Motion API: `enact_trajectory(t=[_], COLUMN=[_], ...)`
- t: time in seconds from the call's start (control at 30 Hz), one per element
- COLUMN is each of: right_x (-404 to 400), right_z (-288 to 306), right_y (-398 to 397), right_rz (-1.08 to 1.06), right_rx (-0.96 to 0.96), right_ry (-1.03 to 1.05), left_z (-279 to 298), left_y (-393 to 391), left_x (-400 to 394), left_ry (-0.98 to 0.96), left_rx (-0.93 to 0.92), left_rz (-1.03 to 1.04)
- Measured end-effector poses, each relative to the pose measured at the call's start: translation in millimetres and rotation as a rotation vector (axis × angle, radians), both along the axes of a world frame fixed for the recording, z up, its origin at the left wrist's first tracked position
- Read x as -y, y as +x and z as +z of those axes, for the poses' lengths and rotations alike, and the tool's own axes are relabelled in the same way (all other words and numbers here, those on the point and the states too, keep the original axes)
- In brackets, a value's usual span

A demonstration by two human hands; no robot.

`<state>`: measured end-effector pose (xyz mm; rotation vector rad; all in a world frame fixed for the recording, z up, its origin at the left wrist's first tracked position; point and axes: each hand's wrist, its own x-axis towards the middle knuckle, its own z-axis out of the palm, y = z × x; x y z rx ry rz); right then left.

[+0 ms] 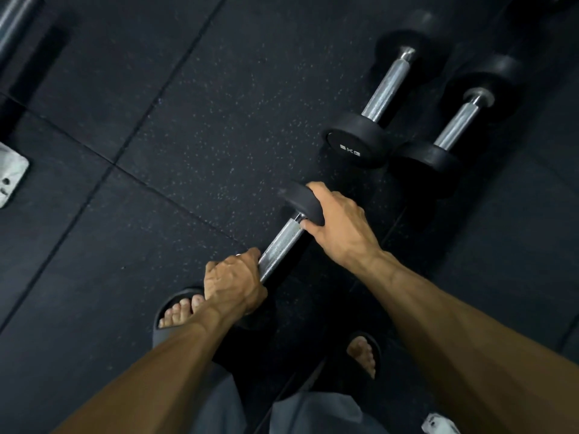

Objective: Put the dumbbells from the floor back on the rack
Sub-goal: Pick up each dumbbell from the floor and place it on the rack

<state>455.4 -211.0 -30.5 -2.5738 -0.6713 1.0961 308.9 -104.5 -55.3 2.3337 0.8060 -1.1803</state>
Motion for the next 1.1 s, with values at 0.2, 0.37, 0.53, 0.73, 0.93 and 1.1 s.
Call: enact_trajectory(t=[0.2, 0.37, 0.53, 0.73, 0.93, 1.1], right_x=[24, 45, 67, 105, 161, 222], right_z=[53, 128, 226, 368, 515, 615], right_y=[8, 24, 39, 51, 65, 77], right_rz=[-0.118, -0.140, -0.199, -0.336, -0.439, -0.460], right_rx=[0.009, 0.060, 0.139, 0.313, 0.485, 0.651], right_ry=[0.012, 0.026, 0.060, 0.066, 0.092, 0.096], left_z=[54, 123, 213, 350, 492, 584], left_y=[15, 33, 61, 101, 145, 173], left_x=[4, 18, 27, 42, 81, 139], left_ry=[-0.014, -0.039, -0.062, -0.063, -0.067, -0.088], left_rx=[0.055, 0.112, 0.187, 0.355, 0.540, 0.665], left_rz=[-0.070, -0.135, -0.212, -0.337, -0.418, -0.443])
